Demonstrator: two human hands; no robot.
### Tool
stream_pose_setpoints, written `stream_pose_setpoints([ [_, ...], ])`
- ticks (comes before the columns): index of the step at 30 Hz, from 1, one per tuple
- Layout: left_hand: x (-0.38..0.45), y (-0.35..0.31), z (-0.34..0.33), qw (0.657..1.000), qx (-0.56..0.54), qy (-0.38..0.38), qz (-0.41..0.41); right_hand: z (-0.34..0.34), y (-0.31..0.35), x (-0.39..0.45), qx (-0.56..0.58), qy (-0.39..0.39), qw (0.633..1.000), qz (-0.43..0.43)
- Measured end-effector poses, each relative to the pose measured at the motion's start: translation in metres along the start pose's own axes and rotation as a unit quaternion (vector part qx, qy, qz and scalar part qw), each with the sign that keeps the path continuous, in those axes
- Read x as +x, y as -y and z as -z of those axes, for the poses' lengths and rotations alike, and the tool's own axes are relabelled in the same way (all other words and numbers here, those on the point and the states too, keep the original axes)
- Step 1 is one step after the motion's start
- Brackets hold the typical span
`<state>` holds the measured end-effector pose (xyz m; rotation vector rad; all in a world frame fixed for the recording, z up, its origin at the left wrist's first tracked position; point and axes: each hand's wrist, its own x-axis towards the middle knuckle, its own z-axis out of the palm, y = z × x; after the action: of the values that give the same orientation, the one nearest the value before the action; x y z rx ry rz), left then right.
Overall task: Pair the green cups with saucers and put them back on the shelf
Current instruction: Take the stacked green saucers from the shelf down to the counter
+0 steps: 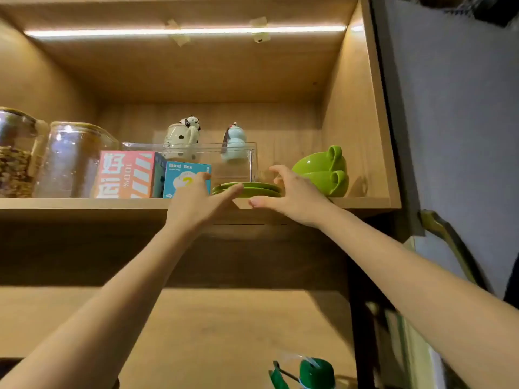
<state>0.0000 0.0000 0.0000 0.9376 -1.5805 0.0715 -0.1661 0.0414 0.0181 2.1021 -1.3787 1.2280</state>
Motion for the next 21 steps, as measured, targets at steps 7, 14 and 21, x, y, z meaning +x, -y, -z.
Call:
stream_pose_setpoints([
  [7,0.018,0.000,-0.015,0.983,0.180,0.018,0.030,0.004,0.007,0.011,-0.075,0.073,0.990,-0.090],
  [14,0.024,-0.002,-0.009,0.987,0.130,0.073,0.059,0.003,0.011,0.020,0.017,0.133,0.985,-0.109],
  [21,0.025,0.002,-0.007,0.993,0.008,0.070,0.096,0.012,0.018,0.014,0.089,0.130,0.979,-0.127],
])
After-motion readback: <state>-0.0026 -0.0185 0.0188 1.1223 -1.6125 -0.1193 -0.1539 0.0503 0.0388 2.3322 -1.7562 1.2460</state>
